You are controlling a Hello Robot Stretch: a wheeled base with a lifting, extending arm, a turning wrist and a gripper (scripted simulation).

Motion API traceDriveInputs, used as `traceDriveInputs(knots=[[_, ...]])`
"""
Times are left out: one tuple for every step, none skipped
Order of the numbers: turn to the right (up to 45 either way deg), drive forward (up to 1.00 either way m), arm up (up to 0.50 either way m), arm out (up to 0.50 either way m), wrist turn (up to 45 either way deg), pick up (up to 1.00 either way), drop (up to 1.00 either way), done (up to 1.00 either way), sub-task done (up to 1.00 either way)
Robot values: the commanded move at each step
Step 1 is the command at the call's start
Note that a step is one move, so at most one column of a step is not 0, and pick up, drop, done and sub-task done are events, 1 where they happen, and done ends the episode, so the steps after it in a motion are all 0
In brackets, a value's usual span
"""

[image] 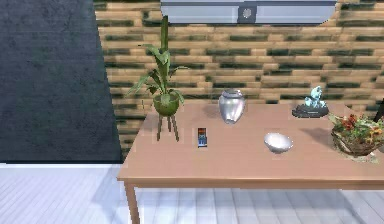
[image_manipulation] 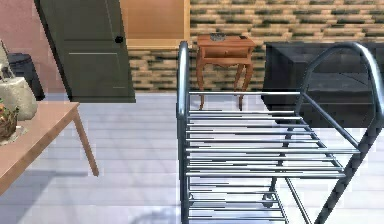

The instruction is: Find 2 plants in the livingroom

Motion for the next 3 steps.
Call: traceDriveInputs(knots=[[3.0, 0.00, 0.00, 0.00, 0.0, 0.00, 0.00, 0.00, 0.00], [0.0, 0.15, 0.00, 0.00, 0.0, 0.00, 0.00, 0.00, 0.00], [-12.0, 0.00, 0.00, 0.00, 0.0, 0.00, 0.00, 0.00, 0.00]])
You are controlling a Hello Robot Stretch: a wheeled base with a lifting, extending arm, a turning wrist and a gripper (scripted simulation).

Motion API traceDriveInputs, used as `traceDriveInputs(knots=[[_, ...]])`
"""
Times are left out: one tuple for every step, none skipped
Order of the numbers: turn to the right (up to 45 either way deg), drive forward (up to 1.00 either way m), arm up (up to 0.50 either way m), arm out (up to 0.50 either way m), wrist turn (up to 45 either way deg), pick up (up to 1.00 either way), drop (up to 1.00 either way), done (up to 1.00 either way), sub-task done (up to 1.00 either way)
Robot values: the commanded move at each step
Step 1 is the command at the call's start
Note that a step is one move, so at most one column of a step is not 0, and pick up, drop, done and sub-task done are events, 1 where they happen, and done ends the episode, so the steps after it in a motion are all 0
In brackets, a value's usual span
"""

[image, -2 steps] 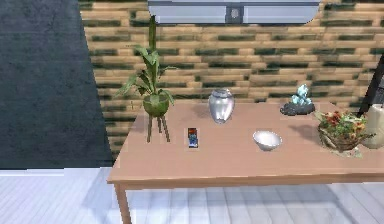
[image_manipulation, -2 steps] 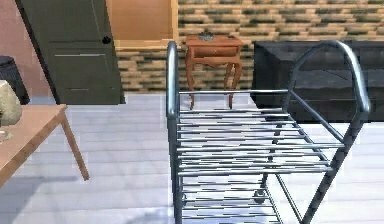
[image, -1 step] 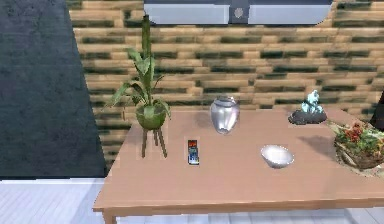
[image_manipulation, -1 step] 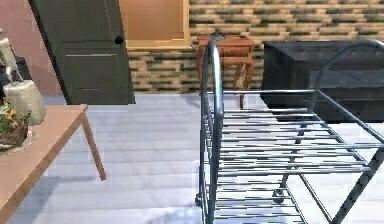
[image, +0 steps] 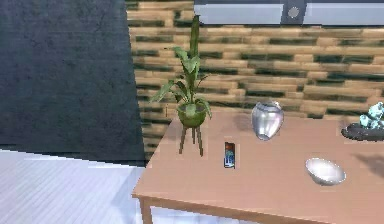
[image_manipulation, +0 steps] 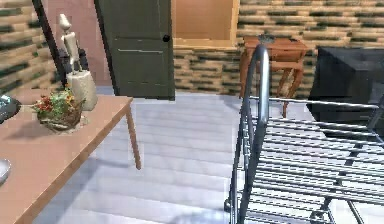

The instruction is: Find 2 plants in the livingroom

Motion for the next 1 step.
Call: traceDriveInputs(knots=[[0.0, 0.00, 0.00, 0.00, 0.0, 0.00, 0.00, 1.00, 0.00]])
